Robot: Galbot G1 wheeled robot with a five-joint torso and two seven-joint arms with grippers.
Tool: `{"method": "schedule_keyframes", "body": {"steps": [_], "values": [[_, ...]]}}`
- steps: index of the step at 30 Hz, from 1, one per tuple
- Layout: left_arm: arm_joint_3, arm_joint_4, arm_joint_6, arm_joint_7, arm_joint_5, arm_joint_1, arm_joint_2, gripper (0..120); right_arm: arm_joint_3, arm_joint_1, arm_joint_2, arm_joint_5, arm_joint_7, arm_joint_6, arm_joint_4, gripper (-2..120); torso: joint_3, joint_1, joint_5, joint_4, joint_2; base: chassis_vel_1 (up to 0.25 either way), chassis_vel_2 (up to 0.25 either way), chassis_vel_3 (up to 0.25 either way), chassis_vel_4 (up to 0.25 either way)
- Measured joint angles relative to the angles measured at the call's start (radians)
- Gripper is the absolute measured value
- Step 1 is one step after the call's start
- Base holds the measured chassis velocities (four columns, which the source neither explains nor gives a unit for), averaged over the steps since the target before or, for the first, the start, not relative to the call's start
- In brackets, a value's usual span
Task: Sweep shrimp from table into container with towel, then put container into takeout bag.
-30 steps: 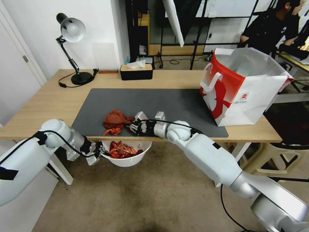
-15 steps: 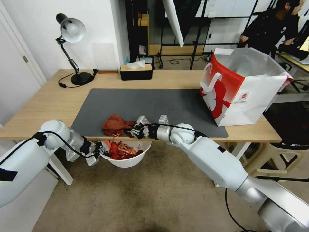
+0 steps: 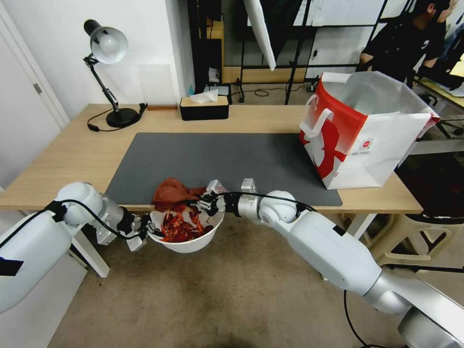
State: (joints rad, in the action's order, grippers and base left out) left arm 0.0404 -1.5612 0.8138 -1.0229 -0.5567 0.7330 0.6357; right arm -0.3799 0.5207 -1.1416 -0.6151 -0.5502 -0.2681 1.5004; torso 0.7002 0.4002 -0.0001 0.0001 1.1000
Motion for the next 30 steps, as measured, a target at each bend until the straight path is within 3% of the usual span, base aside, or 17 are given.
{"method": "schedule_keyframes", "body": {"steps": [16, 20, 25, 28, 29, 30], "values": [[0.001, -0.007, 0.000, 0.005, -0.013, 0.008, 0.003, 0, 0.104, 0.056, 0.009, -0.100, 0.059, -0.004, 0.083, 7, 0.000, 0.000, 0.0000, 0.0000, 0.000, 0.000, 0.000, 0.000, 0.000], [0.001, -0.009, 0.000, 0.007, -0.019, 0.011, 0.008, 0, 0.155, 0.070, 0.010, -0.167, 0.129, -0.002, 0.113, 7, 0.000, 0.000, 0.0000, -0.0001, 0.000, 0.000, 0.000, 0.000, 0.000], [0.001, -0.012, 0.000, 0.012, -0.026, 0.016, 0.013, 0, 0.213, 0.090, 0.010, -0.245, 0.320, -0.018, 0.171, 7, 0.000, 0.000, 0.0001, -0.0001, 0.000, 0.000, 0.000, 0.000, 0.000], [0.001, -0.017, 0.000, 0.015, -0.033, 0.021, 0.017, 0, 0.264, 0.114, 0.008, -0.253, 0.611, -0.106, 0.238, 7, 0.000, 0.000, 0.0001, 0.0000, 0.000, 0.000, 0.000, 0.000, 0.000], [0.001, -0.017, 0.000, 0.015, -0.033, 0.021, 0.017, 0, 0.264, 0.114, 0.008, -0.253, 0.611, -0.106, 0.238, 7, 0.000, 0.000, 0.0001, 0.0000, 0.000, 0.000, 0.000, 0.000, 0.000], [0.001, -0.018, 0.000, 0.016, -0.035, 0.022, 0.018, 0, 0.280, 0.122, 0.007, -0.239, 0.725, -0.145, 0.255, 7, 0.000, 0.000, 0.0001, -0.0001, 0.000, 0.000, 0.000, 0.000, 0.000]]}}
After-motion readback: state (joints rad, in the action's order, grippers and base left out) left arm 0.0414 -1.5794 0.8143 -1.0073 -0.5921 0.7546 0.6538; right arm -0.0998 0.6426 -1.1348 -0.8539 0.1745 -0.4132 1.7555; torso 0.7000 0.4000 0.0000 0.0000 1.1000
